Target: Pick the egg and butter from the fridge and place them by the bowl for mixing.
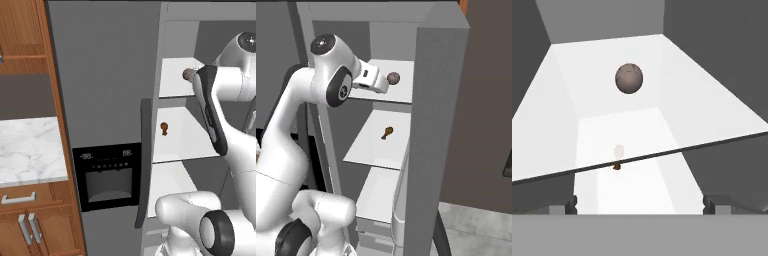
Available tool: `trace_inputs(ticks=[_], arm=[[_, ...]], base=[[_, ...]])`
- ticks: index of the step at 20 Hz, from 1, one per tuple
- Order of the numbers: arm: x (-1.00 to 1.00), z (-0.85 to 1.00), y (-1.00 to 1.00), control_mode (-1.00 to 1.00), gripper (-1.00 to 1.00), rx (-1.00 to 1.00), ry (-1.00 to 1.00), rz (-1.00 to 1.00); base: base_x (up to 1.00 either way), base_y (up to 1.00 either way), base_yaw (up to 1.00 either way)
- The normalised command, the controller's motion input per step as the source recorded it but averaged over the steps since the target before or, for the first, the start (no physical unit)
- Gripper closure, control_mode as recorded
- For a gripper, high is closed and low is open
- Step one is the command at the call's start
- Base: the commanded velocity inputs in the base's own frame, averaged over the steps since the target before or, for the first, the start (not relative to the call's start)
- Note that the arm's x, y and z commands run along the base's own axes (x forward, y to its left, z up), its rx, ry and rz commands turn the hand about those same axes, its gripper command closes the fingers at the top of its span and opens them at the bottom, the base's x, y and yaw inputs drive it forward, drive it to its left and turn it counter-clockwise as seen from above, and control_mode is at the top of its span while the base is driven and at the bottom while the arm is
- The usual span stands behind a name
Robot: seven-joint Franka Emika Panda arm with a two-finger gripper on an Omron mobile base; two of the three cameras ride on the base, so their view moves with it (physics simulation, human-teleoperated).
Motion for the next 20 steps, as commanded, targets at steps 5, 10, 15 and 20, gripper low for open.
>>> trace_inputs(ticks=[5,10,15,20], arm=[[0.36,0.02,-0.20,-1.00,-1.00,0.00,-0.06,0.11],[0.40,0.01,-0.08,-1.00,-1.00,0.00,0.00,0.03],[0.41,0.00,0.00,-1.00,-1.00,0.00,0.00,0.00],[0.36,-0.06,-0.01,-1.00,-1.00,0.00,0.00,0.00]], base=[[0.00,0.00,0.00],[0.00,0.00,0.00],[0.00,0.00,0.00],[0.00,0.00,0.00]])
